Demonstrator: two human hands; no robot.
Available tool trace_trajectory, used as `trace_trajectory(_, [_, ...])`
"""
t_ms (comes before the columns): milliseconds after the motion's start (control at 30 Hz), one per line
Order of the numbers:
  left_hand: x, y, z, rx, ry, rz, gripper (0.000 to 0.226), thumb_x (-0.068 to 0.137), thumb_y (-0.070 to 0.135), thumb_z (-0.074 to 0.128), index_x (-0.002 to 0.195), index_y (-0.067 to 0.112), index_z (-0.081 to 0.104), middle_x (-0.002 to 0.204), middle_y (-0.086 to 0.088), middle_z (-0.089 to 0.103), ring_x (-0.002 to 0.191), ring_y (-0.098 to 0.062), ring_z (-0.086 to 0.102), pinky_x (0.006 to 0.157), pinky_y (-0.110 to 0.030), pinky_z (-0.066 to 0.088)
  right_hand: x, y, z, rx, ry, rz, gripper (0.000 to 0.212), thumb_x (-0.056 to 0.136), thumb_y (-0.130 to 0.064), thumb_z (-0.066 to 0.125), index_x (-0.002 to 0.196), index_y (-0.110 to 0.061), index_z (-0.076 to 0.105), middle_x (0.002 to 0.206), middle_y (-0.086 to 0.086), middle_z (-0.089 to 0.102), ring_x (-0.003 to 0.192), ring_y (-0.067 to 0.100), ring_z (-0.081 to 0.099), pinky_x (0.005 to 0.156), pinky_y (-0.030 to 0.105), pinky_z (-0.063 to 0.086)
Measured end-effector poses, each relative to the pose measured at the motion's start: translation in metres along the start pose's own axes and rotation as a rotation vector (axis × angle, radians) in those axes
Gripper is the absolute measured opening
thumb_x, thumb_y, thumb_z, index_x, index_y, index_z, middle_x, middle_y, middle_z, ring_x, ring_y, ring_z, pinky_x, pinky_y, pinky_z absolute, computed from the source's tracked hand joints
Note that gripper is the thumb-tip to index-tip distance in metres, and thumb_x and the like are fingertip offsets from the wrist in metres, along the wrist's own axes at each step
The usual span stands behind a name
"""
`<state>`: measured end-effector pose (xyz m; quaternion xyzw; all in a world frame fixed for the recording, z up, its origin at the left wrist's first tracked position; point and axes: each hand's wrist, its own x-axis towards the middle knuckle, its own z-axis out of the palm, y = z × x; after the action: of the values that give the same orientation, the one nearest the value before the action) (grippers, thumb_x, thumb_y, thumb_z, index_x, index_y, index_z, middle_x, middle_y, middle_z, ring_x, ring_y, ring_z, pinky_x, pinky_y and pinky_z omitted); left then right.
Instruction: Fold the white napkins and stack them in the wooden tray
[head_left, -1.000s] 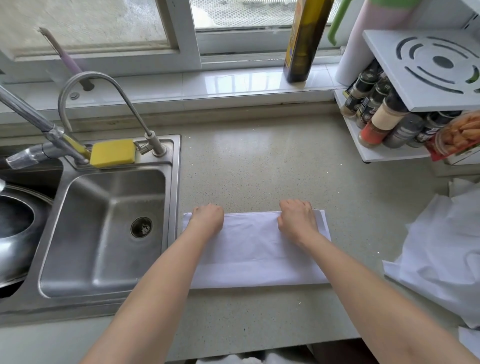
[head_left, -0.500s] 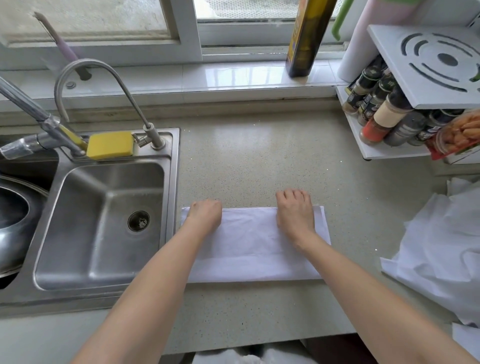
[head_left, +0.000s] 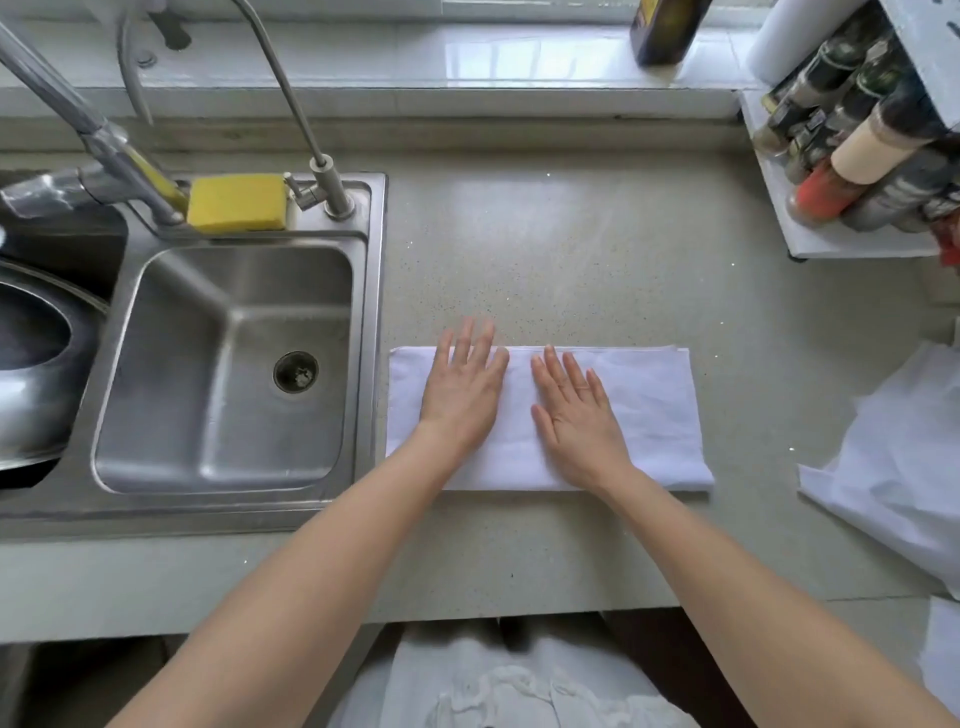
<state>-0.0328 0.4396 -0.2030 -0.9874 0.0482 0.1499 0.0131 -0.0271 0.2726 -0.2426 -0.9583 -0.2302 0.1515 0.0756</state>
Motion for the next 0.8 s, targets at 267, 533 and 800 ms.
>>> trace_trajectory(267, [-0.012, 0.012, 0.020, -0.195, -0.229, -0.082, 0.065, 0.102, 0.042, 0.022, 0.151, 0.019, -0.014, 0.157, -0.002, -0.024, 0.145, -0.028, -0.020, 0.116, -0.050, -0.005, -0.012, -0.018, 0.008, 0.066, 0.082, -0.003, 0.063, 0.095, -0.039, 0.010, 0.151, -0.012, 0.017, 0.159, 0.004, 0.010, 0.147, 0.018, 0.007, 0.118, 0.032, -0.005])
trace_trajectory(533, [-0.008, 0.030, 0.015, -0.184, -0.224, -0.161, 0.081, 0.096, 0.060, 0.024, 0.152, 0.013, -0.010, 0.157, -0.009, -0.022, 0.144, -0.037, -0.019, 0.111, -0.064, 0.002, -0.053, 0.059, 0.012, 0.007, 0.072, 0.206, 0.062, 0.092, -0.052, 0.001, 0.148, -0.026, -0.008, 0.156, -0.007, -0.014, 0.145, 0.011, -0.013, 0.116, 0.028, -0.015])
trace_trajectory(800, [-0.009, 0.032, 0.018, -0.148, -0.164, -0.128, 0.098, 0.085, 0.076, 0.026, 0.151, 0.013, -0.010, 0.158, -0.010, -0.019, 0.145, -0.037, -0.015, 0.110, -0.065, -0.001, -0.059, 0.045, -0.005, 0.131, 0.152, 0.167, 0.068, 0.093, -0.049, 0.005, 0.151, -0.015, -0.002, 0.156, -0.003, -0.011, 0.145, 0.010, -0.011, 0.117, 0.025, -0.014])
